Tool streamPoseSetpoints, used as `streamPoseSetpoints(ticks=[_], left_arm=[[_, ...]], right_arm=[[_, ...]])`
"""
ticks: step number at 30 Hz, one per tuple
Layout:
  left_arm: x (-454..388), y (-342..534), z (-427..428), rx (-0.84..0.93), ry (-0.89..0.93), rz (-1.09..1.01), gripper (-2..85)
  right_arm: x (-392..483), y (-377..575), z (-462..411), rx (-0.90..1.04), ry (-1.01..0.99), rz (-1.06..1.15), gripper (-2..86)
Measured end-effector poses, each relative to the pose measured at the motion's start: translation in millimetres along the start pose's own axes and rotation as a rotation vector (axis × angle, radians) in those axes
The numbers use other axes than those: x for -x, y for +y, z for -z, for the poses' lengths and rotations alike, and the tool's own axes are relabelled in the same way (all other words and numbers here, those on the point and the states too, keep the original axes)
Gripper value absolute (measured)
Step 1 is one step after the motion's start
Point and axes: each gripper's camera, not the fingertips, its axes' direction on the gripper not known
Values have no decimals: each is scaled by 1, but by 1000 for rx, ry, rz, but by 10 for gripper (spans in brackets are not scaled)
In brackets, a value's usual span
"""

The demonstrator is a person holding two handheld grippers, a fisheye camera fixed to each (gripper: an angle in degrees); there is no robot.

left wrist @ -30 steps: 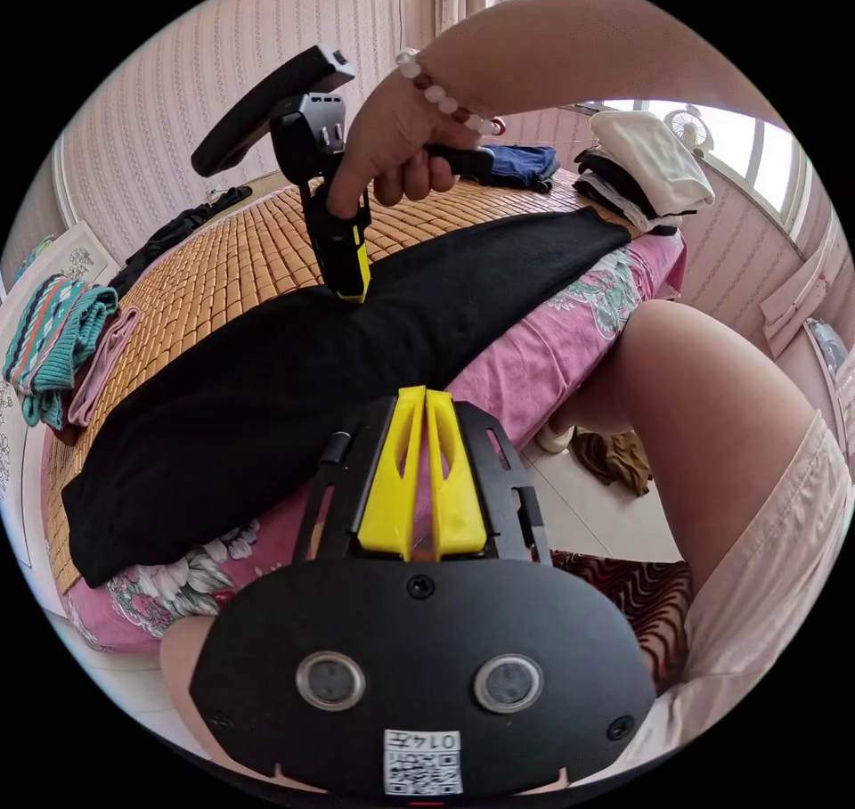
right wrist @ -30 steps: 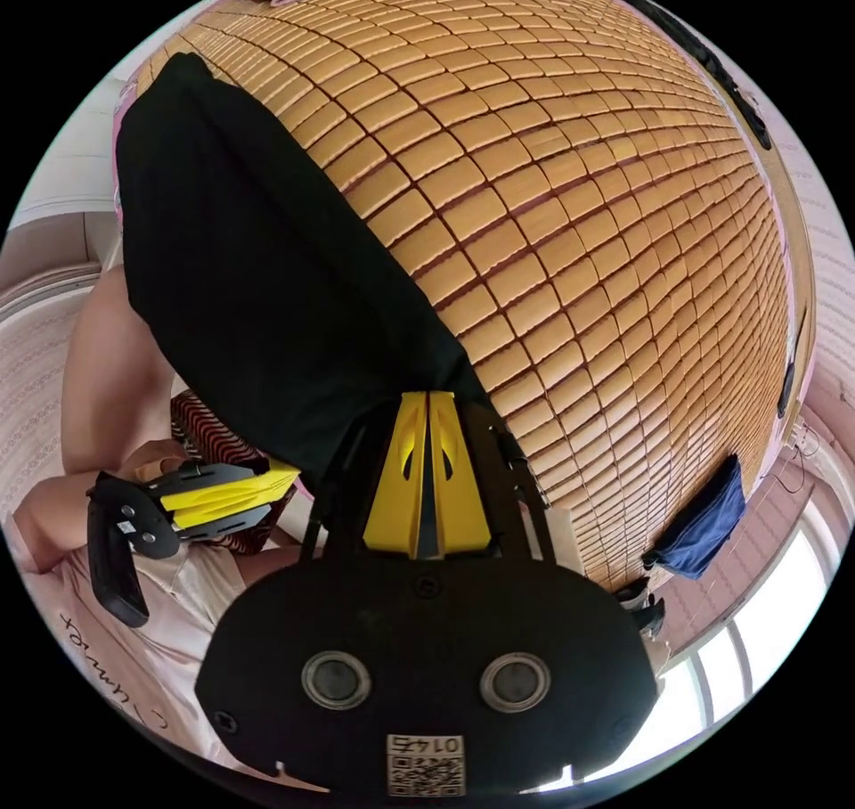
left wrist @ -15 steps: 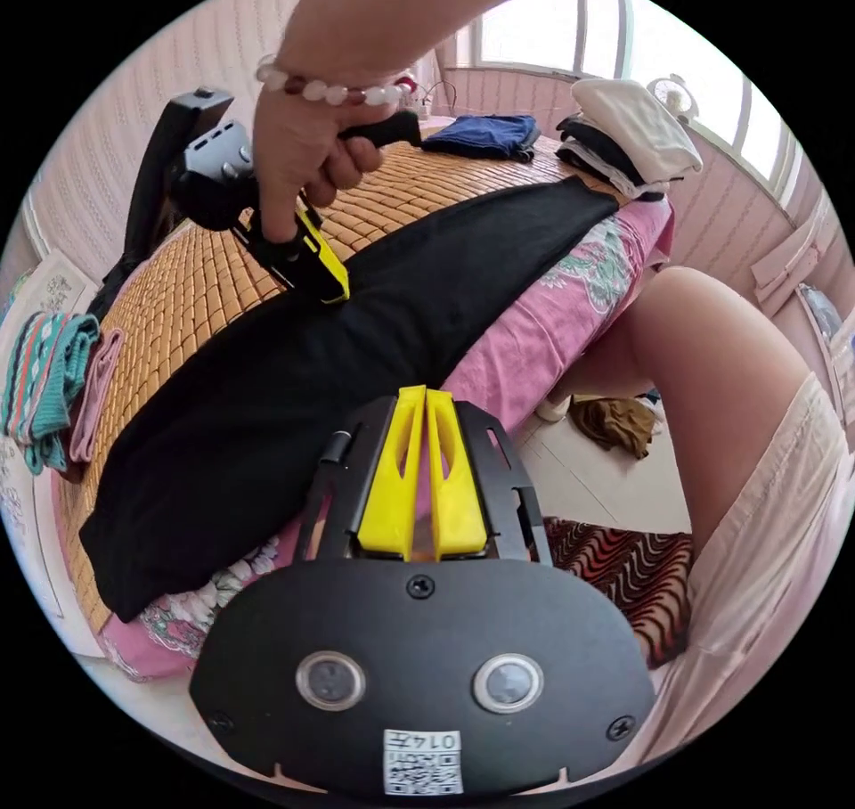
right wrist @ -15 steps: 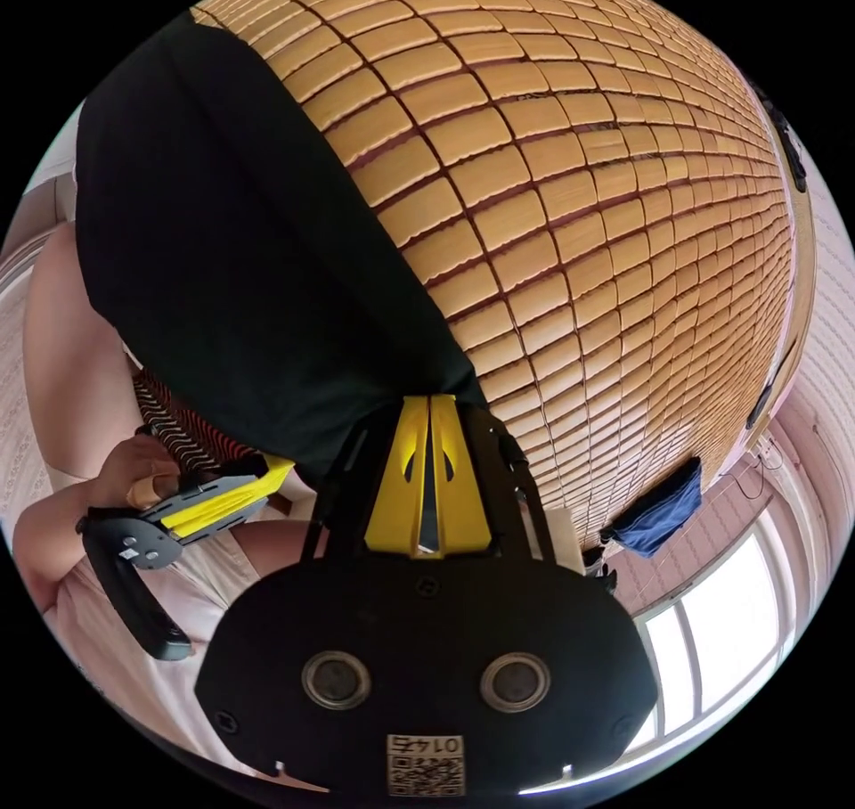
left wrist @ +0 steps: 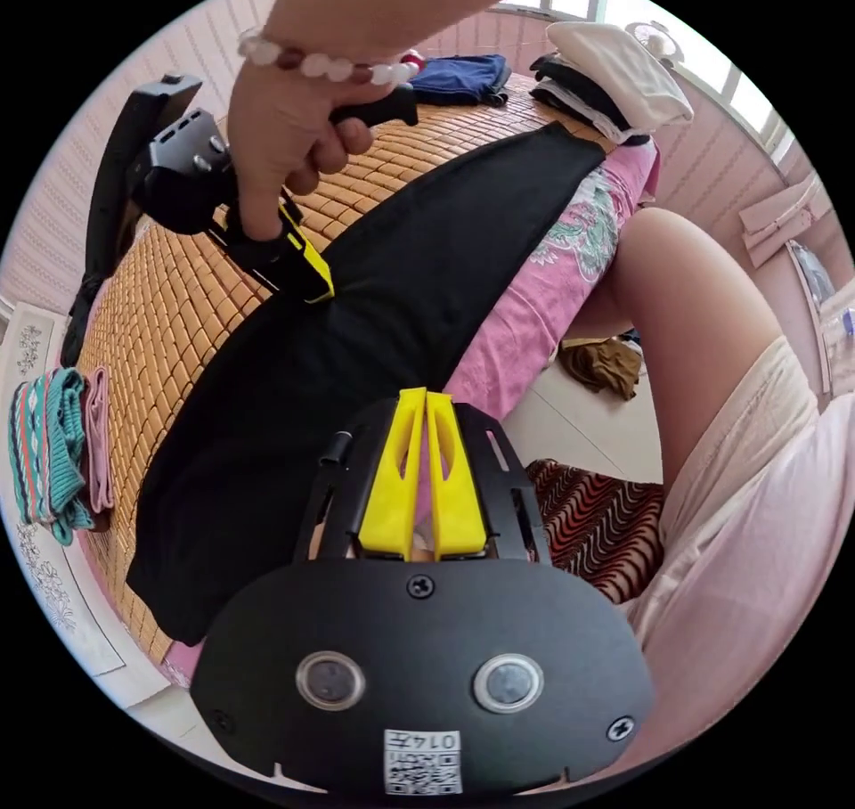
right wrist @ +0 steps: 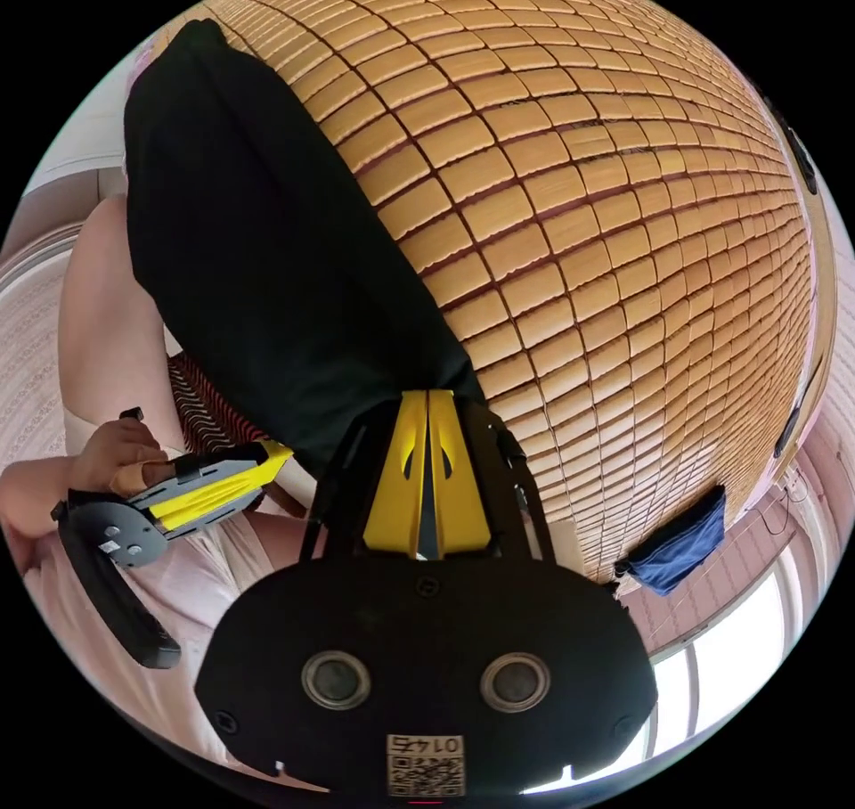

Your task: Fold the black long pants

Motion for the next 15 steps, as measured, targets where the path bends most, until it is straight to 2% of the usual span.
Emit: streamPoseSetpoints(ticks=[2,4,6,9,15], left_arm=[[7,-8,17,-79,-34,40,-10],[16,-23,18,-83,-33,62,-10],[33,-49,-3,-46,-42,104,-10],[45,-70,-44,64,4,132,-10],[26,-89,-54,67,-89,-23,-10]], right_arm=[[-3,17,11,-80,-15,33,-9],[-6,25,12,-136,-48,27,-9],[-6,23,-6,-84,-44,31,-10],[-7,31,-17,-103,-35,18,-10],[-19,59,-44,-132,-69,-25,-10]])
